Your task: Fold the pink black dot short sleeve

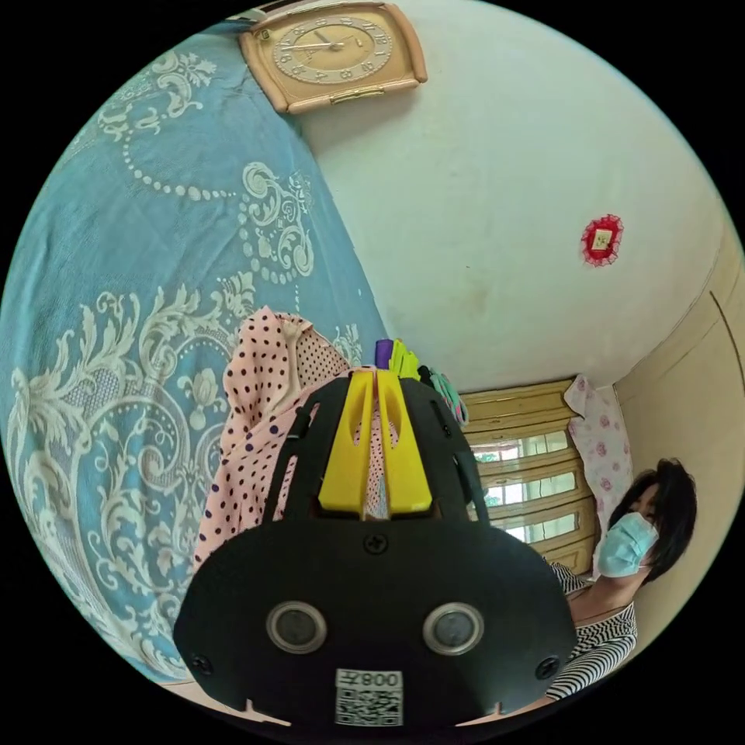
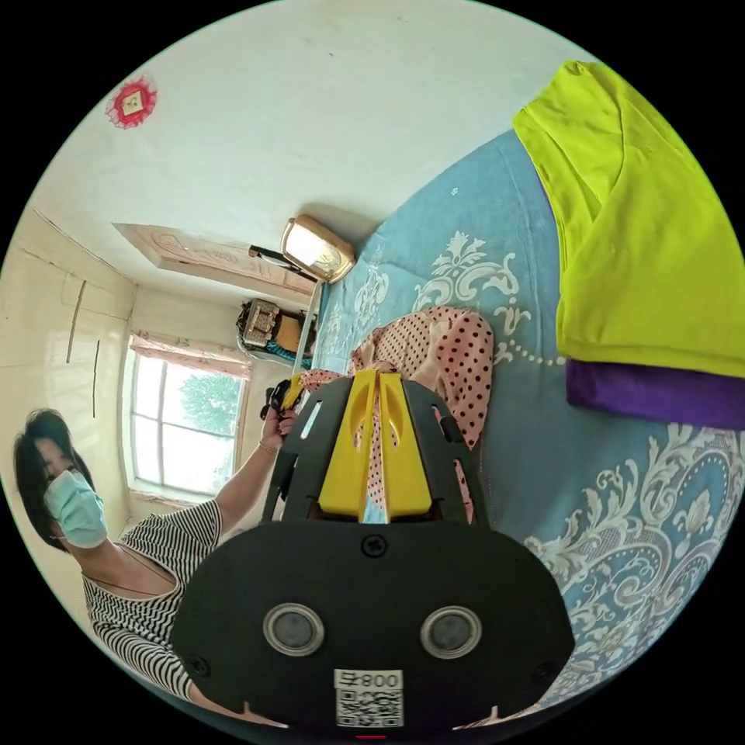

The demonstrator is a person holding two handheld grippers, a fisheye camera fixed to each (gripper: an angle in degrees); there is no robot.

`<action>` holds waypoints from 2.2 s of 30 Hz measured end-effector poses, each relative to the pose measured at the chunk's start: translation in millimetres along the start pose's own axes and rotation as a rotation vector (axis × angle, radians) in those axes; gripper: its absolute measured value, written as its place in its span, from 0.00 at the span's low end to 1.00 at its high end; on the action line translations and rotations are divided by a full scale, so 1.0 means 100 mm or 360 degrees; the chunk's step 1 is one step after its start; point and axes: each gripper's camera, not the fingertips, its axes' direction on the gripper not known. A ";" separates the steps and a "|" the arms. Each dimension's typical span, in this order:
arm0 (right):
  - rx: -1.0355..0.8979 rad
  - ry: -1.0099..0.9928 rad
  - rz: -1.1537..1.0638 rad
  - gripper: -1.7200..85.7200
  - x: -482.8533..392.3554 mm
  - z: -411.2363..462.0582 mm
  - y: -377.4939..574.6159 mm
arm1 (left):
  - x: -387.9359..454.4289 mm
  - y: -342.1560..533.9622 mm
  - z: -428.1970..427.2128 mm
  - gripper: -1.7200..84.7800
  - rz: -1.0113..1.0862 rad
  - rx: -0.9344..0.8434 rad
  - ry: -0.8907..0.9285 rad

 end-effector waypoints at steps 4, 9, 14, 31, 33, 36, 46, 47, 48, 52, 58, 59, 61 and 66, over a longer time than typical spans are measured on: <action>-0.0044 0.0082 0.0051 0.02 0.37 0.41 -0.64 | -0.31 -0.51 0.29 0.03 -0.0071 0.0027 -0.0098; -0.0080 0.0184 0.0083 0.02 0.62 0.78 -1.18 | -0.53 -0.92 0.57 0.04 -0.0093 0.0027 -0.0162; -0.0086 0.0301 0.0102 0.03 0.69 1.09 -1.59 | -0.60 -1.24 0.78 0.08 -0.0077 0.0064 -0.0218; -0.0082 0.0520 -0.0264 0.09 -0.23 1.75 -2.02 | -0.21 -1.63 1.06 0.13 0.0111 0.0195 0.0063; -0.0164 0.0646 -0.0334 0.09 -0.37 1.99 -2.00 | -0.03 -1.61 1.08 0.13 0.0227 0.0200 -0.0027; -0.0291 0.0910 -0.0463 0.10 -0.57 2.39 -2.00 | 0.34 -1.55 1.26 0.14 0.0455 0.0061 -0.0267; -0.0440 0.1430 -0.0610 0.07 -0.81 3.18 -2.12 | 0.92 -1.70 2.48 0.06 0.0895 -0.0456 -0.1367; -0.0429 0.1430 -0.0617 0.06 -0.84 3.21 -2.13 | 0.97 -1.74 2.51 0.05 0.0886 -0.0455 -0.1366; -0.0420 0.1432 -0.0622 0.06 -0.85 3.22 -2.13 | 1.00 -1.75 2.53 0.05 0.0887 -0.0460 -0.1367; -0.0353 0.1423 -0.0651 0.03 -1.03 3.19 -2.16 | 1.29 -1.81 2.53 0.04 0.0963 -0.0377 -0.1330; -0.0219 0.1387 -0.0707 0.03 -1.31 3.05 -2.27 | 1.53 -2.00 2.51 0.05 0.0969 -0.0287 -0.1293; -0.0202 0.1382 -0.0701 0.03 -1.34 3.04 -2.31 | 1.52 -2.05 2.53 0.06 0.0950 -0.0295 -0.1305; -0.0202 0.1369 -0.0677 0.03 -1.33 3.04 -2.38 | 1.47 -2.14 2.58 0.07 0.0888 -0.0373 -0.1311; -0.0281 0.1349 -0.0592 0.03 -1.26 3.02 -2.45 | 1.70 -2.15 2.41 0.11 0.0932 -0.0287 -0.1163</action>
